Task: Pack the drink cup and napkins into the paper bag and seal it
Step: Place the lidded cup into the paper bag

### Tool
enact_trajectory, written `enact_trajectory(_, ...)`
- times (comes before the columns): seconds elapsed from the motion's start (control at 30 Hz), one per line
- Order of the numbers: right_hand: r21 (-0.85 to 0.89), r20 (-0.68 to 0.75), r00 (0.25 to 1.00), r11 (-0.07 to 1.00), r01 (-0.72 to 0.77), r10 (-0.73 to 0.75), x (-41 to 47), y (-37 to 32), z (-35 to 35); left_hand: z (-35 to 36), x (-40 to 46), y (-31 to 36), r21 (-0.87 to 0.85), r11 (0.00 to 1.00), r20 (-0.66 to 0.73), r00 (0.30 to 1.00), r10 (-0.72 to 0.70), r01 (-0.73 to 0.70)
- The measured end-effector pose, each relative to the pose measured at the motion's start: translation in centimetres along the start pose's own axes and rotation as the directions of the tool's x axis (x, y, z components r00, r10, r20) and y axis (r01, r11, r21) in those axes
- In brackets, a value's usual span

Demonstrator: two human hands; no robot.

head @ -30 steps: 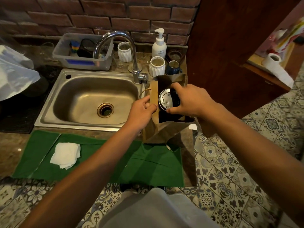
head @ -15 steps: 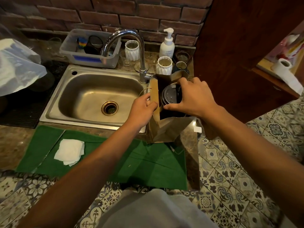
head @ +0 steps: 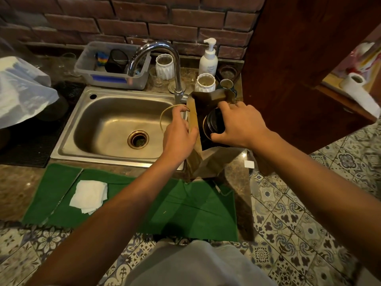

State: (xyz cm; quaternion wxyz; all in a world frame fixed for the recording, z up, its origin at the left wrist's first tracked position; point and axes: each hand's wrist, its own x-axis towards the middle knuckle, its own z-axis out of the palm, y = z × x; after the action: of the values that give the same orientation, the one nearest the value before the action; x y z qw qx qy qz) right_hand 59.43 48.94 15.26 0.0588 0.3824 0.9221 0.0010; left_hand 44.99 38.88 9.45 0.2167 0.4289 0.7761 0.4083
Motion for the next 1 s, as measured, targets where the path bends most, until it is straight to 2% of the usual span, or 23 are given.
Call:
enact_trajectory(0.13, 0.006, 0.057, 0.998, 0.999, -0.039, 0.039, 1.1, -0.5, 0.9, -0.1, 0.2, 0.1, -0.006, 1.000, 0.021, 0.999, 0.030, -0.030)
enact_trajectory(0.27, -0.029, 0.112, 0.994, 1.000, -0.011, 0.014, 2.4, -0.9, 2.1, 0.0, 0.2, 0.1, -0.037, 0.999, 0.047, 0.998, 0.042, -0.040)
enact_trajectory(0.53, -0.060, 0.156, 0.988, 0.998, 0.000, 0.009, 3.5, -1.0, 3.0, -0.1, 0.2, -0.6, -0.084, 0.996, 0.034, 0.999, -0.020, 0.022)
enact_trajectory(0.77, -0.025, 0.033, 0.999, 0.999, 0.027, -0.027, 2.3, -0.6, 2.2, -0.6, 0.6, -0.9, -0.102, 0.993, 0.024, 0.998, -0.061, 0.064)
enact_trajectory(1.0, 0.215, -0.129, 0.992, 0.976, 0.026, 0.002, 0.2, 0.2, 1.8, -0.7, 0.6, -1.2, -0.205, 0.971, 0.040, 0.993, -0.115, 0.121)
